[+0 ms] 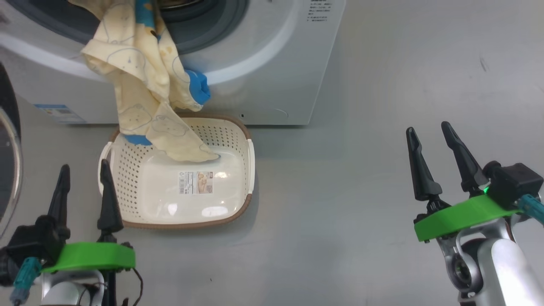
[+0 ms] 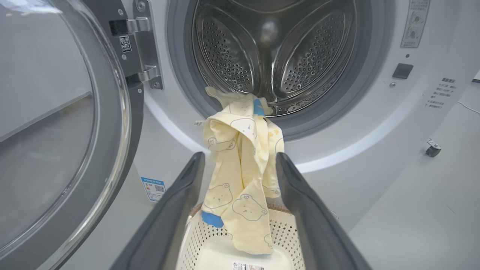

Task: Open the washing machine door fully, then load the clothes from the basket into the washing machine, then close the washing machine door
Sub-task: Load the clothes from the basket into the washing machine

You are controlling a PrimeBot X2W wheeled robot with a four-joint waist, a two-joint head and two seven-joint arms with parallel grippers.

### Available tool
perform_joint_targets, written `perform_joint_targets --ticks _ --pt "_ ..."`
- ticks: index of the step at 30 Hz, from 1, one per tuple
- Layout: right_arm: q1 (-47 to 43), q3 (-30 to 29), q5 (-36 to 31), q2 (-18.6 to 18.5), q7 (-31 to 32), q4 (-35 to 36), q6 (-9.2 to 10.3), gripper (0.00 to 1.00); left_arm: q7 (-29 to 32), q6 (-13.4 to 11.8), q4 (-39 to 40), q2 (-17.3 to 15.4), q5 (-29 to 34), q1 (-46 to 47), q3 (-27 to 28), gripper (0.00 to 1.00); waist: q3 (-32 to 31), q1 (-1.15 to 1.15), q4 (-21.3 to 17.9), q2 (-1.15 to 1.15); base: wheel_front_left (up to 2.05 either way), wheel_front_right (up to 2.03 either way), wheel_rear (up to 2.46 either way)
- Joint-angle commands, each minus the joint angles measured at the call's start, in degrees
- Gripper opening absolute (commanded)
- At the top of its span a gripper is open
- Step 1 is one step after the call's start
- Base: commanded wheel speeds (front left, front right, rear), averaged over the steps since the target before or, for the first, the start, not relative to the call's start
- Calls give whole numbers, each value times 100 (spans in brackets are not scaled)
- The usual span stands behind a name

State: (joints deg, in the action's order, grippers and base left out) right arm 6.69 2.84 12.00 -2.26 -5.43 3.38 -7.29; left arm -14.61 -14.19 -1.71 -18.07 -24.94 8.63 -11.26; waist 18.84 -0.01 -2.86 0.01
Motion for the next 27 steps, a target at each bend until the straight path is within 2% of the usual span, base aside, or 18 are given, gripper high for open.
perform_joint_targets --ticks 1,16,27 --pt "-44 91 -62 -62 59 206 -20 100 -38 -376 185 -50 97 -34 205 100 -205 1 120 -1 0 0 0" --pt "-444 -17 -43 -62 248 248 -20 100 -39 -390 55 340 227 -567 135 100 -836 1 401 -1 0 0 0" --pt "-639 -29 4 -62 350 333 -20 100 -39 -407 34 445 248 -754 130 100 -1128 1 376 -1 0 0 0"
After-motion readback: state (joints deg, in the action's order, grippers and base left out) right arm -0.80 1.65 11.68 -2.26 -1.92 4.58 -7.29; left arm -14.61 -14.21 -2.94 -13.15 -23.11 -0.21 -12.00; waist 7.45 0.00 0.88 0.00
